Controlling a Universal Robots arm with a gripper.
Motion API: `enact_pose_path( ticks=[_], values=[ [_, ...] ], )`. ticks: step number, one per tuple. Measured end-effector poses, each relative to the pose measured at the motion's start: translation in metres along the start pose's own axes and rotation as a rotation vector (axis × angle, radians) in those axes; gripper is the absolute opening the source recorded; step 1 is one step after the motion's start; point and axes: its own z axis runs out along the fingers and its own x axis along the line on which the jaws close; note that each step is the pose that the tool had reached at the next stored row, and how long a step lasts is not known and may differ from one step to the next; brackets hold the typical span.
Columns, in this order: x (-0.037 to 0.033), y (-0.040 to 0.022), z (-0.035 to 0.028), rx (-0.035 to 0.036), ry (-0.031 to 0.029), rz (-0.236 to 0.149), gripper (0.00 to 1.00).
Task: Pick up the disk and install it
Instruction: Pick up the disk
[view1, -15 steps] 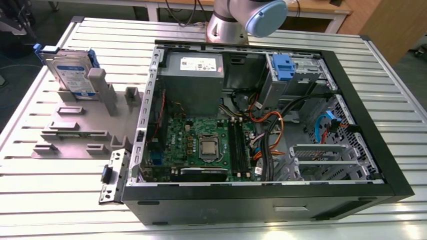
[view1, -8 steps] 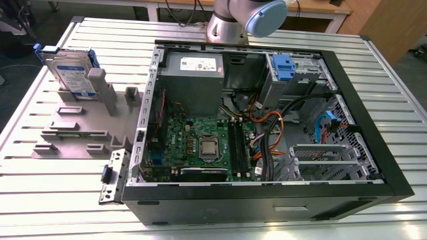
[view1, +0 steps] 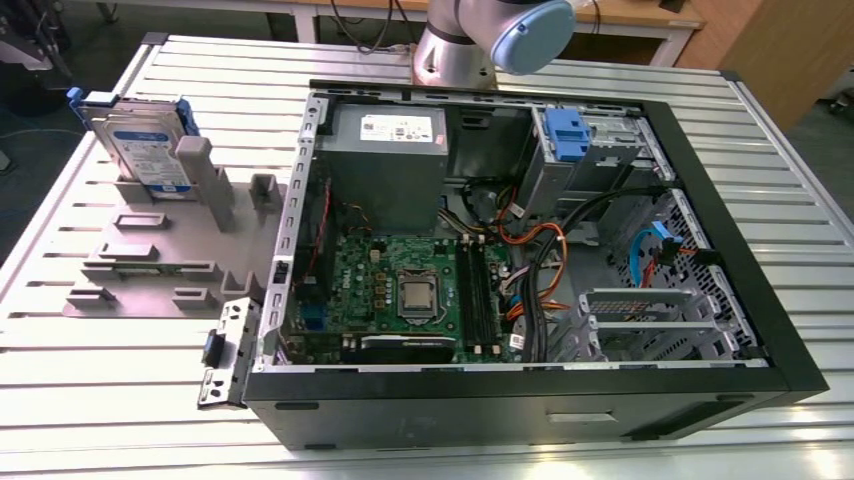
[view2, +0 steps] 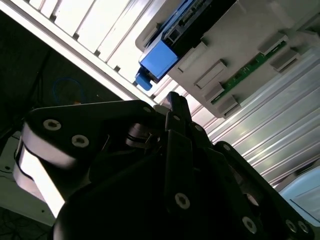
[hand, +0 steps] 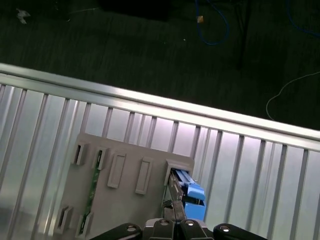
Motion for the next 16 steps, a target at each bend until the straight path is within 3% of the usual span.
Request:
enact_pose_path(
  ticks=[11,16],
  values=[
    [-0.0001,0.0002,0.0000,-0.0029,0.0067,-0.143,0.11],
    [-0.0010,0.0051,0.0003,-0.0033,0.0075,-0.159,0.11]
  ],
)
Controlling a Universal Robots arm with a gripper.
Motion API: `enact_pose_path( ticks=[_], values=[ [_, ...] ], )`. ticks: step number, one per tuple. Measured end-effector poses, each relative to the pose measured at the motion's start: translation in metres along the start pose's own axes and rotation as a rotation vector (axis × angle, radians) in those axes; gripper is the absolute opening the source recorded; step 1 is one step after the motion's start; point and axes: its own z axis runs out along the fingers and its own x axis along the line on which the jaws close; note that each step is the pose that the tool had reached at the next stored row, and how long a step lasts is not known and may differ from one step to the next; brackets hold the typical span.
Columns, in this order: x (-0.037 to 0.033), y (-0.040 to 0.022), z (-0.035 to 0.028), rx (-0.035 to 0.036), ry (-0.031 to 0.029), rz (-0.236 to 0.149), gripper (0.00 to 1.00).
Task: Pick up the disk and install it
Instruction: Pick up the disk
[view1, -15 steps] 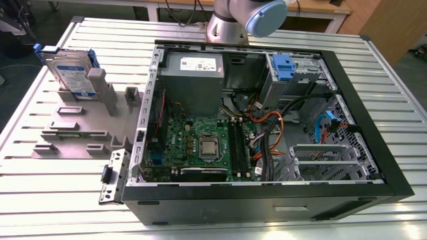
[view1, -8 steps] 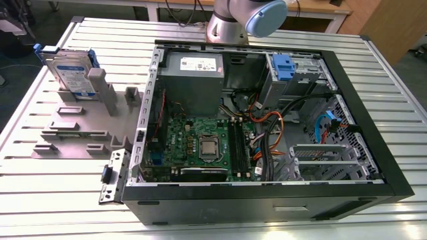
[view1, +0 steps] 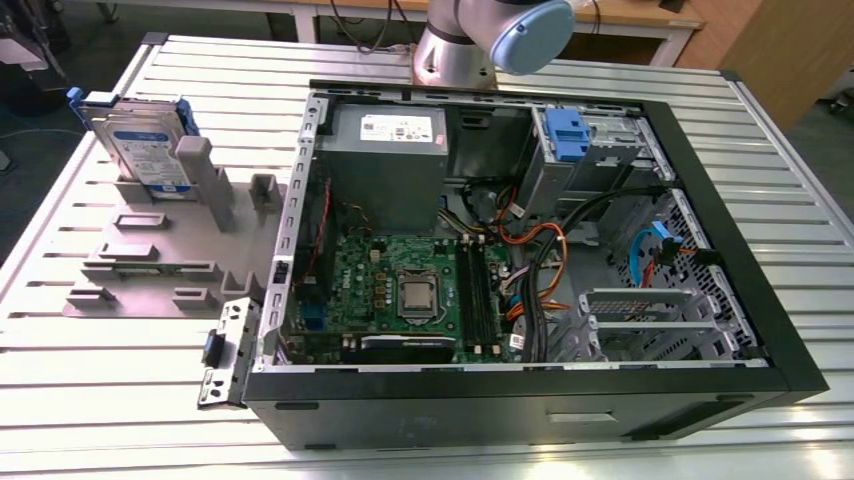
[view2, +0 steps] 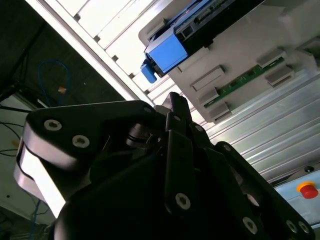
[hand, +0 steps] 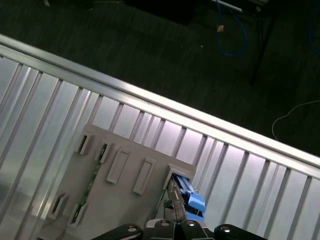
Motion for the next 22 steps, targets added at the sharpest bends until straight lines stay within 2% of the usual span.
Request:
enact_pose_path(
  ticks=[2,7,10,13,18,22],
  values=[
    [0.0000,0.0002,0.0000,-0.0003,0.0008,-0.017,0.11],
    [-0.0001,0.0003,0.0004,-0.0019,0.0043,-0.092,0.11],
    [-0.0001,0.0002,0.0005,-0.0024,0.0051,-0.109,0.11],
    [-0.0001,-0.0003,0.0009,-0.0023,0.0052,-0.107,0.11],
    [0.0001,-0.0020,0.0020,-0.0013,0.0025,-0.052,0.11],
    [0.0024,-0.0102,0.0023,-0.0009,0.0019,-0.040,0.11]
  ],
)
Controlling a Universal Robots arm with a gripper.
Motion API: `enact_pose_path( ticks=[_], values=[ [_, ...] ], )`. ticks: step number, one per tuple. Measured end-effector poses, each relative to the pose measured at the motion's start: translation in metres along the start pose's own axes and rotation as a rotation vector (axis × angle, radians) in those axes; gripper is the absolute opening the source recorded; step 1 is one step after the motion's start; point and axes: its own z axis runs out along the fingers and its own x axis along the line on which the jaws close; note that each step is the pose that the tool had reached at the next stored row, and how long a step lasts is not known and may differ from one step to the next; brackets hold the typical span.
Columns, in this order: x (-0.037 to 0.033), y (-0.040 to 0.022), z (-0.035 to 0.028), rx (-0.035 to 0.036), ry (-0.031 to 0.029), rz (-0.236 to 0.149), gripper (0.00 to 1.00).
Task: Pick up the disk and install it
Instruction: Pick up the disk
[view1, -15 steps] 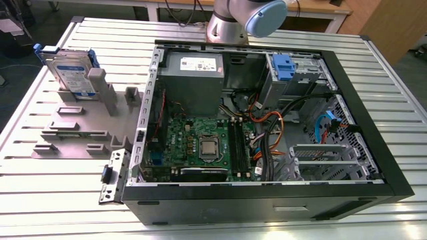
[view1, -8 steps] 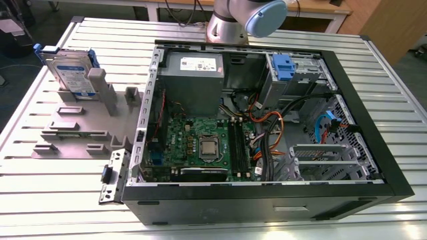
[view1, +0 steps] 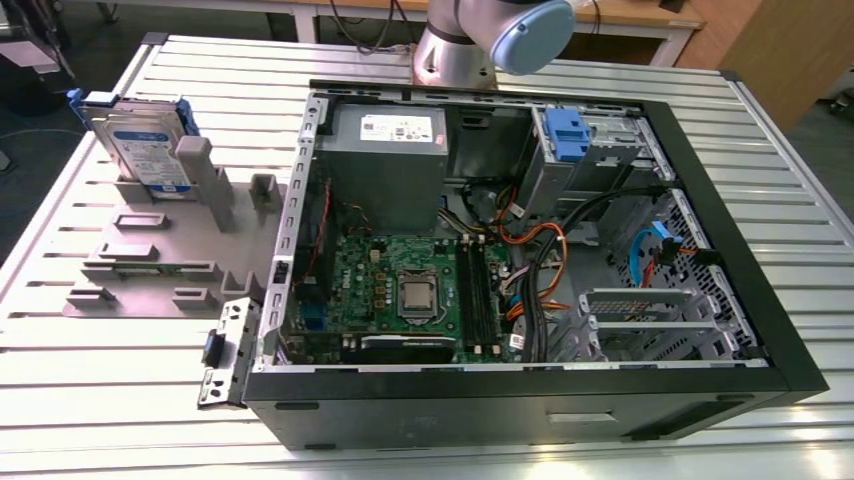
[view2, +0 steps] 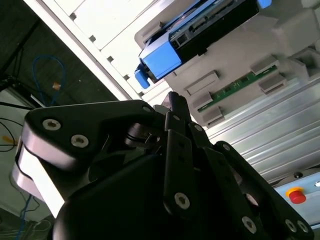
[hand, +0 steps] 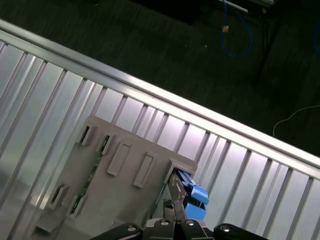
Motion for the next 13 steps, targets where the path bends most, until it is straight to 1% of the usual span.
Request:
enact_pose_path(
  ticks=[3,6,10,13],
  values=[
    [0.0003,-0.0048,0.0004,0.0002,-0.0004,0.008,0.11],
    [0.0003,-0.0056,0.0015,0.0011,-0.0022,0.046,0.11],
    [0.0003,-0.0060,0.0031,0.0022,-0.0052,0.111,0.11],
    [-0.0003,-0.0089,0.0041,0.0027,-0.0061,0.131,0.11]
  ],
)
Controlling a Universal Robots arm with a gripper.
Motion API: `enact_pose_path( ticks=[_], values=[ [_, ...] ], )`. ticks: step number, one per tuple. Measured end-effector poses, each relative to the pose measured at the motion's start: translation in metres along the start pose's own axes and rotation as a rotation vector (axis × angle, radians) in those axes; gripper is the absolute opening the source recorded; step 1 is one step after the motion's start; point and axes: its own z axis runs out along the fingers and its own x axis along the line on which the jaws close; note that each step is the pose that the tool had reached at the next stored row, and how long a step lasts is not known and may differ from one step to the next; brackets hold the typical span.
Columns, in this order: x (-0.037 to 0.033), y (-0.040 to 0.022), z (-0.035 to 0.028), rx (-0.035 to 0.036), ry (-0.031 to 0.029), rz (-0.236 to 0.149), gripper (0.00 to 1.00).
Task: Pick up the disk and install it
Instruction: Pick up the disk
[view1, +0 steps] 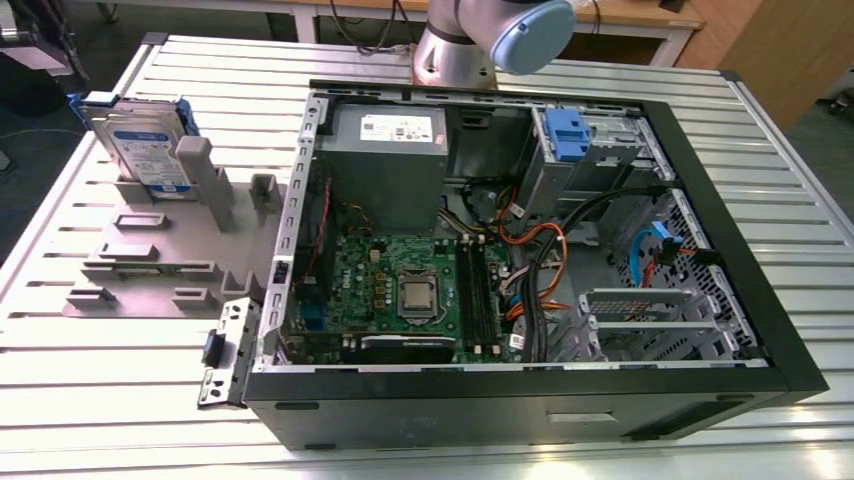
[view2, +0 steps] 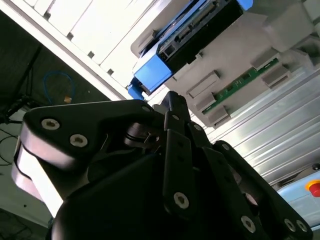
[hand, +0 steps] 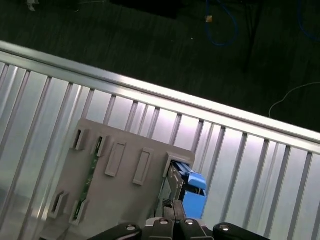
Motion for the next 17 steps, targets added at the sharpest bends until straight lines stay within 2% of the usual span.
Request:
enact_pose_path(
  ticks=[2,3,4,6,7,10,11,13,16,17],
  values=[
    [-0.0028,-0.0026,0.0009,-0.0001,-0.0002,0.003,0.11],
    [-0.0043,-0.0038,0.0015,0.0001,-0.0003,0.004,0.17],
    [-0.0056,-0.0046,0.0022,0.0002,-0.0004,0.005,0.17],
    [-0.0066,-0.0050,0.0037,0.0005,-0.0006,0.011,0.29],
    [-0.0070,-0.0051,0.0044,0.0006,-0.0009,0.017,0.29],
    [-0.0073,-0.0054,0.0065,0.0013,-0.0028,0.057,0.47],
    [-0.0074,-0.0054,0.0072,0.0016,-0.0037,0.076,0.47],
    [-0.0074,-0.0055,0.0091,0.0023,-0.0052,0.109,0.58],
    [-0.0075,-0.0059,0.0143,0.0030,-0.0068,0.143,0.64],
    [-0.0080,-0.0061,0.0161,0.0031,-0.0072,0.150,0.71]
  ],
)
